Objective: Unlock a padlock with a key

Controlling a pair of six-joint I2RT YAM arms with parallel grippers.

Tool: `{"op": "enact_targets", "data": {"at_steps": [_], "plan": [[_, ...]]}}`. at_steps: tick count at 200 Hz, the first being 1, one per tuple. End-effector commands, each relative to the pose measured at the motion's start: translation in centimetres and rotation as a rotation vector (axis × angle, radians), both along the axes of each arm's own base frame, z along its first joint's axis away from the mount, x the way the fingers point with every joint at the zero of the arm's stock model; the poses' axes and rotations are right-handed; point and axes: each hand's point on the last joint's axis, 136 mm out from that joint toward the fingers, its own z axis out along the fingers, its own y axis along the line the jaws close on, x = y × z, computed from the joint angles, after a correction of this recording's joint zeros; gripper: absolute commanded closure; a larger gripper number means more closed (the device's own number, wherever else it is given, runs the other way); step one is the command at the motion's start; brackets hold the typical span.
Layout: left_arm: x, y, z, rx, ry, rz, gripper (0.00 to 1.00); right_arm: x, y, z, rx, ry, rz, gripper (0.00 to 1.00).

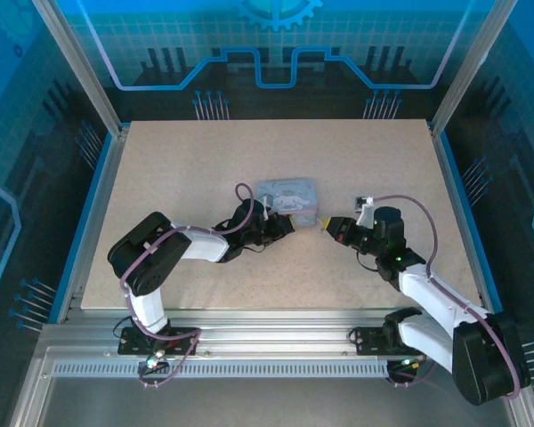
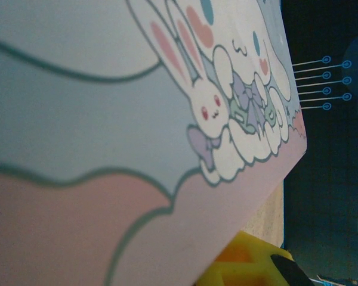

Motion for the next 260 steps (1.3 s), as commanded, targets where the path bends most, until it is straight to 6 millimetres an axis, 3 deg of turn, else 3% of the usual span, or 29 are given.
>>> {"op": "enact_targets", "data": {"at_steps": [1, 100, 183, 260], "plan": [[1.2, -0.7, 3.1, -0.069, -0.047, 0.011, 1.00, 0.7, -0.2, 1.8, 0.111, -0.032, -0.048, 1.00], [1.4, -0.8, 4.0, -0.089, -0.054, 0.017, 1.00, 3.4, -0.2, 2.4, 0.139, 0.025, -0.075, 1.00], [1.7, -1.1, 4.5, -0.111, -0.055, 0.021, 1.00, 2.8, -0.6, -2.8, 0.184, 0.123, -0.111, 1.00], [1.8, -1.1, 4.5, -0.131, -0.051, 0.023, 1.00, 1.5, 2.7, -4.3, 0.194, 0.147, -0.065, 1.00]]}}
